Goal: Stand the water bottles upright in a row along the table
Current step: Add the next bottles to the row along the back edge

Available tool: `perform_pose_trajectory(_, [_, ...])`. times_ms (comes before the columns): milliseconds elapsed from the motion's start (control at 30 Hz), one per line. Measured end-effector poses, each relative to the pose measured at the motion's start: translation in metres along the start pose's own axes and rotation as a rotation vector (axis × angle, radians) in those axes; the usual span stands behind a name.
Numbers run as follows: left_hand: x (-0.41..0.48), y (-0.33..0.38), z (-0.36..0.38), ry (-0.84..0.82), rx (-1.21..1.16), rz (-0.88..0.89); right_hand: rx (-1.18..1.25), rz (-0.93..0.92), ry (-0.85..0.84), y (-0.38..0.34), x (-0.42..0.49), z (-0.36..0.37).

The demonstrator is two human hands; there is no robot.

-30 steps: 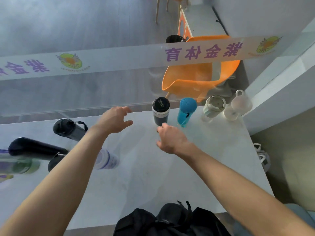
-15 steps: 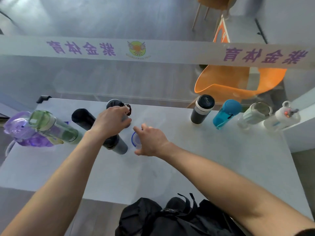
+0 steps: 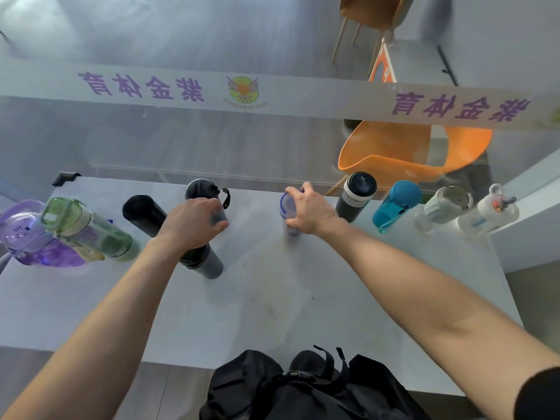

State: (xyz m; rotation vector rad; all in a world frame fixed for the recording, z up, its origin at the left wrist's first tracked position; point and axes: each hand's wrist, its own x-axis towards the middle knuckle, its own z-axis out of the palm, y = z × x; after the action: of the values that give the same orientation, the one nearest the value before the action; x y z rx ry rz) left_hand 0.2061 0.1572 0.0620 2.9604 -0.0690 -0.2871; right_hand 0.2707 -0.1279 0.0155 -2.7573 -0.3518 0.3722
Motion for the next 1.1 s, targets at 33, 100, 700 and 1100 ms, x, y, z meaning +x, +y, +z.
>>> perform_pose_trajectory(33, [0.002,0.002,-0.002,-0.002,-0.013,0.003,0.007,0.021,0.005,0.005,0.008,-0.004])
perform_pose_trajectory(100, [0.006,0.007,-0.006,0.007,-0.035,0.006,0.008,0.058,0.009,0.011,0.021,-0.012])
perform_pose_trajectory(700, [0.068,-0.016,0.025,0.007,-0.103,-0.231,0.051,0.165,0.071,0.013,0.048,-0.009])
perform_pose_trajectory(1100, [0.077,-0.027,0.041,0.001,-0.23,-0.267,0.117,0.294,0.035,0.02,0.026,-0.002])
